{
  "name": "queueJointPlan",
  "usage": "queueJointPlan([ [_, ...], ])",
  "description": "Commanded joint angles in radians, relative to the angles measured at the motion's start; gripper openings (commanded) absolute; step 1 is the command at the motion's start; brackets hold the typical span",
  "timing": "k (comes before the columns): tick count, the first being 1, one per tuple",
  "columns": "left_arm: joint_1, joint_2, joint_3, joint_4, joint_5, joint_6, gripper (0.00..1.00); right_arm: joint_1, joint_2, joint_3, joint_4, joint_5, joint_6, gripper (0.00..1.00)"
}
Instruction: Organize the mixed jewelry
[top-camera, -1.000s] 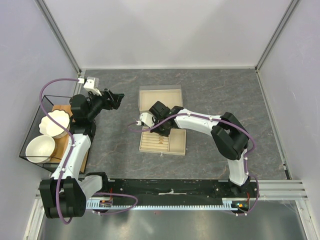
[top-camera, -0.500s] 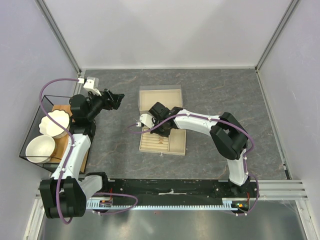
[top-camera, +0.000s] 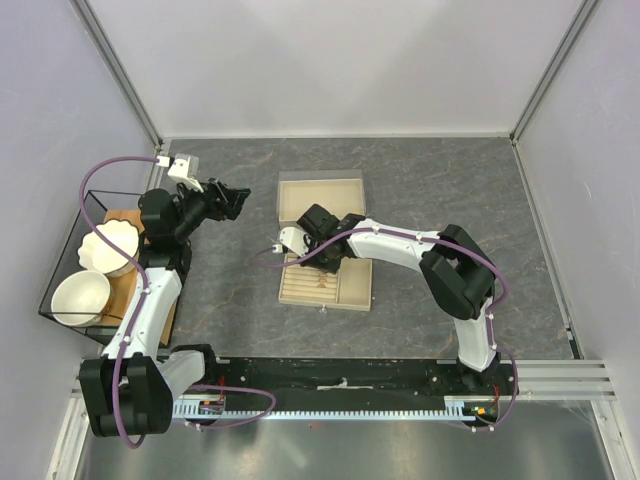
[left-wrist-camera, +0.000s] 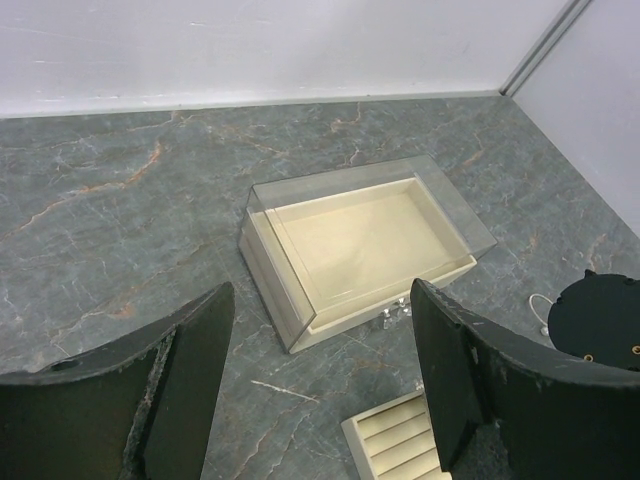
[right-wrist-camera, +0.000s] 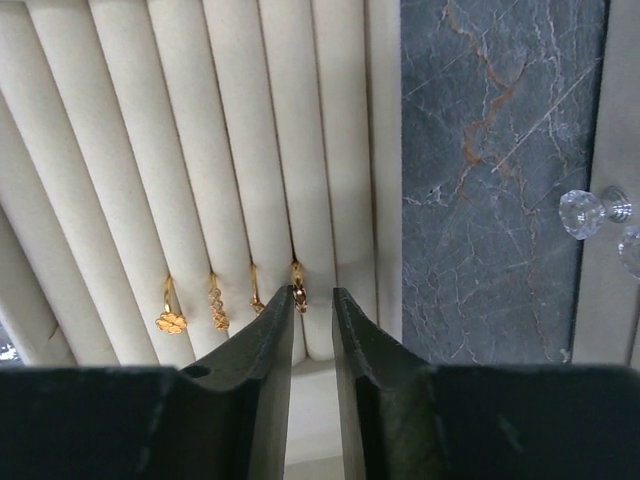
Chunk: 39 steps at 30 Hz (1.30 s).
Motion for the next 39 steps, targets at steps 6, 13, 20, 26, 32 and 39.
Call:
queueJointPlan([
  [6, 0.007, -0.011, 0.003, 0.048, 0.040, -0.031, 0.78, -0.001, -0.102, 0.065, -0.054, 0.064, -0.002, 0.37],
  [13, 0.007, -0.007, 0.003, 0.050, 0.052, -0.031, 0.78, -0.012, -0.222, 0.053, -0.069, 0.128, -0.009, 0.39],
  [20, 0.007, -0.001, 0.027, 0.036, 0.122, -0.032, 0.78, -0.116, -0.395, -0.129, -0.081, 0.168, 0.001, 0.40],
  [26, 0.002, 0.018, 0.037, 0.031, 0.159, -0.035, 0.79, -0.310, -0.536, -0.283, -0.083, 0.131, -0.032, 0.47],
  [32, -0.001, 0.018, 0.038, 0.030, 0.167, -0.035, 0.79, -0.419, -0.550, -0.406, -0.054, 0.087, -0.073, 0.58],
  [39, -0.003, 0.025, 0.038, 0.020, 0.173, -0.029, 0.79, -0.484, -0.506, -0.475, -0.014, -0.007, -0.108, 0.59],
])
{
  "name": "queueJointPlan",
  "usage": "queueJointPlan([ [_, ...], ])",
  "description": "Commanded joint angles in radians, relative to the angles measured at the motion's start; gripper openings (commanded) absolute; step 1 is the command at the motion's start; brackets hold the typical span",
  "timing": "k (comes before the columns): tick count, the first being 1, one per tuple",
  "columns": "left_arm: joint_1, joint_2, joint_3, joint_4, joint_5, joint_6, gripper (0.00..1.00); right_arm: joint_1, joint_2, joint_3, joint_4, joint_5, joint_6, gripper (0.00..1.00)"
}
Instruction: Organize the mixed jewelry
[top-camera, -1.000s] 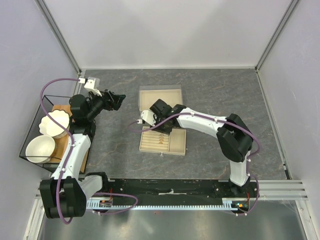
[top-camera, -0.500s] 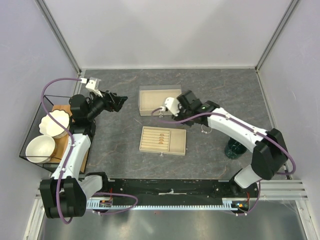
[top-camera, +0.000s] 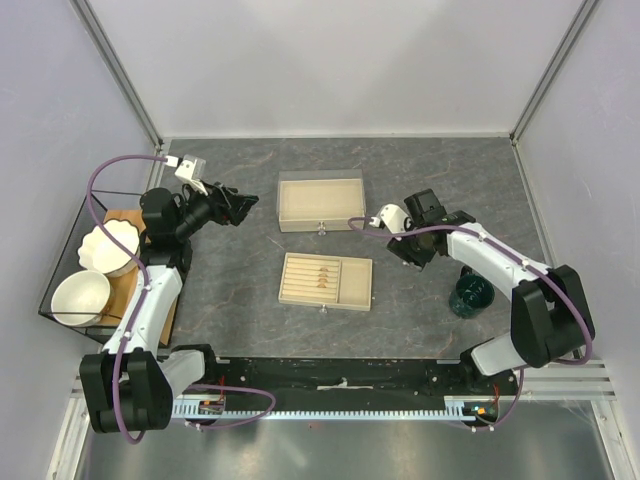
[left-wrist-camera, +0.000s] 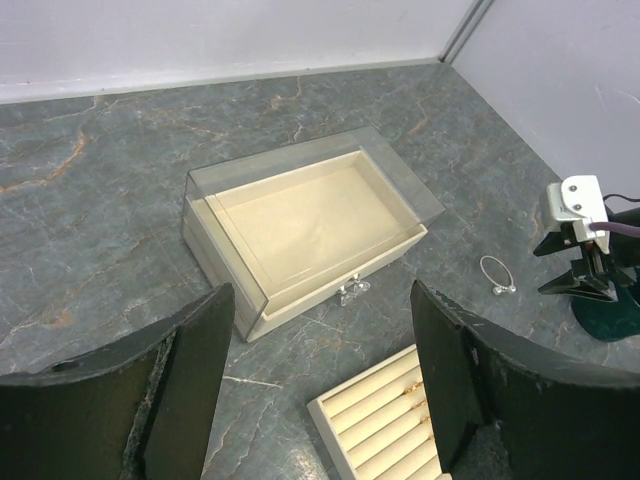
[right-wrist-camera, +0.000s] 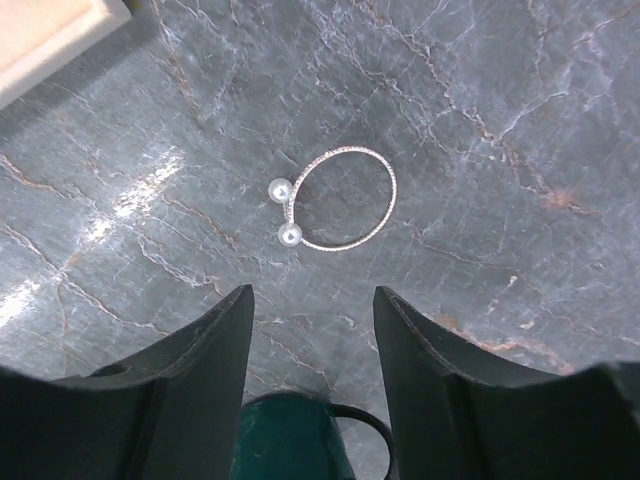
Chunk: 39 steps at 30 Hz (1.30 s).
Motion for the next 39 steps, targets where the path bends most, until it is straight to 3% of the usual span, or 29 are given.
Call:
queueJointPlan([
  [1, -0.003, 0.007, 0.038, 0.021, 0.024, -0.018, 0.79, -0.023, 0.028, -0.024, 0.064, -0.068, -0.036, 0.59],
  [20, -0.002, 0.014, 0.038, 0.020, 0.021, -0.011, 0.79, -0.032, 0.198, -0.001, 0.136, -0.134, -0.053, 0.53],
  [23, -0.002, 0.009, 0.036, 0.020, 0.022, -0.011, 0.79, -0.032, 0.218, 0.002, 0.136, -0.143, -0.056, 0.45],
  [30, -0.002, 0.006, 0.038, 0.020, 0.022, -0.011, 0.79, -0.032, 0.203, 0.007, 0.089, -0.152, -0.059, 0.00],
  [36, -0.002, 0.010, 0.041, 0.020, 0.016, -0.011, 0.79, 0.003, 0.059, 0.102, -0.031, -0.169, -0.032, 0.00],
  [39, -0.002, 0.012, 0.041, 0.020, 0.012, -0.009, 0.79, 0.088, 0.019, 0.184, -0.095, -0.167, 0.004, 0.00],
])
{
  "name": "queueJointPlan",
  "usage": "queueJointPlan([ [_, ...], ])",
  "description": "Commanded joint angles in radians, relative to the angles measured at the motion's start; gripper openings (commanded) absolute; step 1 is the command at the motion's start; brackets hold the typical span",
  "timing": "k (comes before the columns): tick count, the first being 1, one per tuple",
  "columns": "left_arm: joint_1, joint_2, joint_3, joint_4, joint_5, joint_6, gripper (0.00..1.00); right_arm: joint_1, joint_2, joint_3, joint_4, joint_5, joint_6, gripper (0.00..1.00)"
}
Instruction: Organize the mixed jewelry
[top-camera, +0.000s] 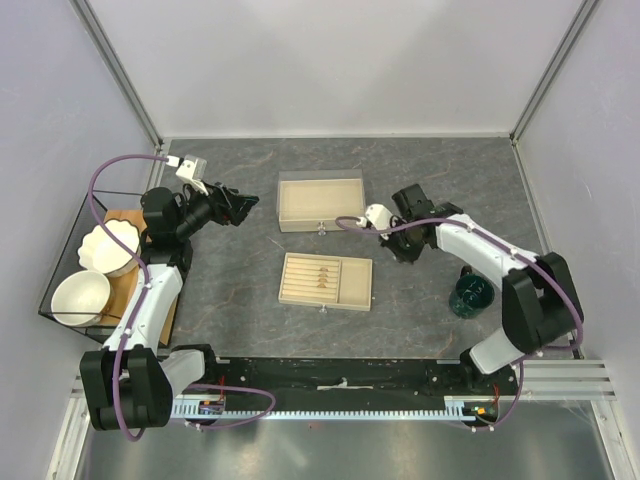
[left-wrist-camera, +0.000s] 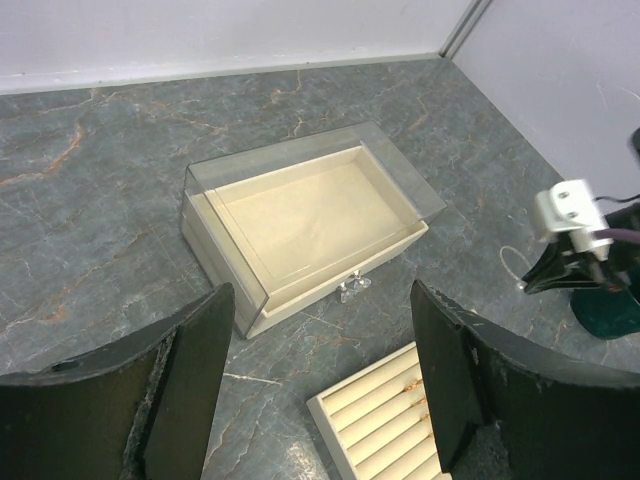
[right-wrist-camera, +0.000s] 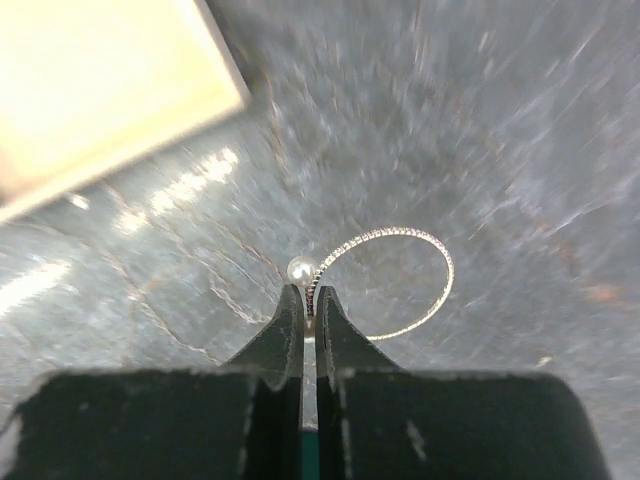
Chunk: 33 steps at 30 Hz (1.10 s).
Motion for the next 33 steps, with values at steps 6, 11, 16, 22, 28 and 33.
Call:
queueJointPlan([
  [6, -0.003, 0.001, 0.047, 0.006, -0.031, -0.010, 0.78, 0.295, -0.073, 0.242, -0.110, -0.011, 0.119, 0.00],
  [11, 0.001, -0.020, 0.041, 0.008, -0.071, -0.017, 0.78, 0.381, -0.008, 0.239, -0.067, 0.016, 0.131, 0.00],
  [16, 0.004, -0.029, 0.033, 0.012, -0.083, -0.017, 0.78, 0.412, 0.064, 0.196, -0.029, 0.039, 0.125, 0.00],
  [22, 0.007, -0.025, 0.033, 0.015, -0.077, -0.022, 0.78, 0.416, 0.098, 0.136, 0.014, 0.050, 0.122, 0.00],
  [28, 0.007, -0.022, 0.030, 0.018, -0.077, -0.022, 0.78, 0.416, 0.127, 0.107, 0.053, 0.036, 0.125, 0.00],
  [33, 0.009, -0.023, 0.027, 0.017, -0.074, -0.020, 0.78, 0.416, 0.164, 0.116, 0.073, 0.021, 0.130, 0.00],
])
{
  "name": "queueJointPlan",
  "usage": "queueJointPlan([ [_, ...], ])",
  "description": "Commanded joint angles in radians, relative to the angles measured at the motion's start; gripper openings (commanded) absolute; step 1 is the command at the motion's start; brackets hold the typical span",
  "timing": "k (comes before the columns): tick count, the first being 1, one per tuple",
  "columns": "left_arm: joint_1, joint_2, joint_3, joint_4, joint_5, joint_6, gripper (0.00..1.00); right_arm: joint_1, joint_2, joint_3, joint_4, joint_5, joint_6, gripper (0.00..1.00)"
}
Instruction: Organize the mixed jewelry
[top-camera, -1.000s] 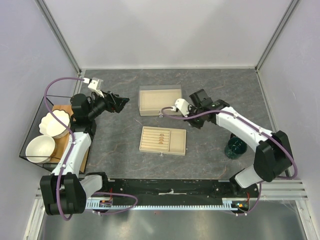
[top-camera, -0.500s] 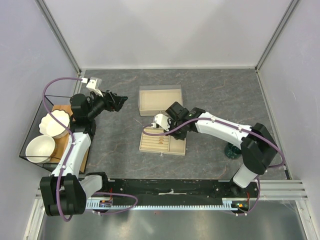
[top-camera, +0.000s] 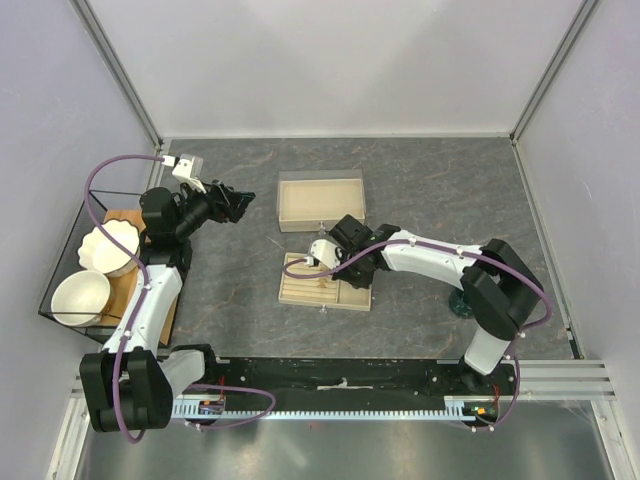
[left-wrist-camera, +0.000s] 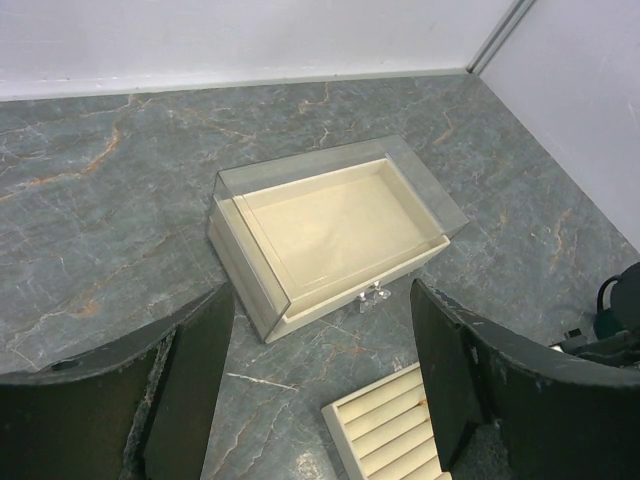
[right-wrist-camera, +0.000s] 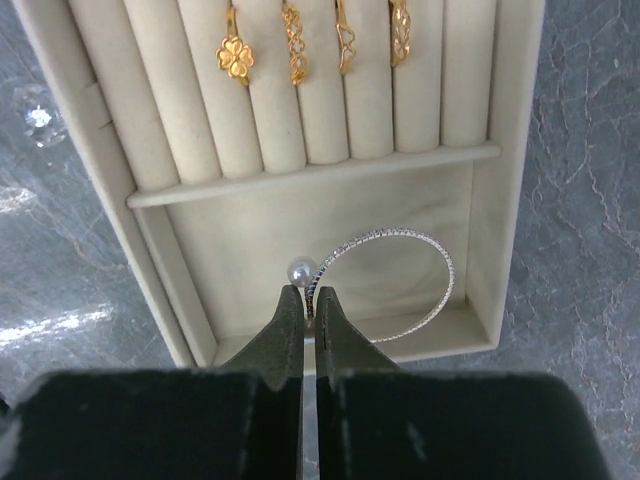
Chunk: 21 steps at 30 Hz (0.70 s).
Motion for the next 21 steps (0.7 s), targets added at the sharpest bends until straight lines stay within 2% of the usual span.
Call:
queueJointPlan([
  [1, 0.008, -0.014, 0.026, 0.019, -0.005, -0.020, 0.78, 0.007, 0.028, 0.006, 0.051, -0.018, 0.016, 0.00],
  [9, 0.008, -0.014, 0.026, 0.019, -0.005, -0.020, 0.78, 0.018, 0.063, 0.011, 0.061, -0.021, 0.019, 0.00],
  [12, 0.011, -0.014, 0.024, 0.021, -0.004, -0.020, 0.78, 0.024, 0.057, 0.008, 0.066, -0.016, 0.020, 0.05],
  [16, 0.011, -0.014, 0.024, 0.019, -0.002, -0.015, 0.78, 0.030, 0.037, 0.012, 0.058, -0.007, 0.025, 0.20],
  [18, 0.011, -0.011, 0.024, 0.019, -0.004, -0.012, 0.78, 0.033, 0.020, 0.023, 0.046, 0.008, 0.023, 0.32],
  [21, 0.012, -0.008, 0.024, 0.018, -0.004, -0.009, 0.78, 0.033, -0.007, 0.051, 0.018, 0.022, 0.019, 0.41],
])
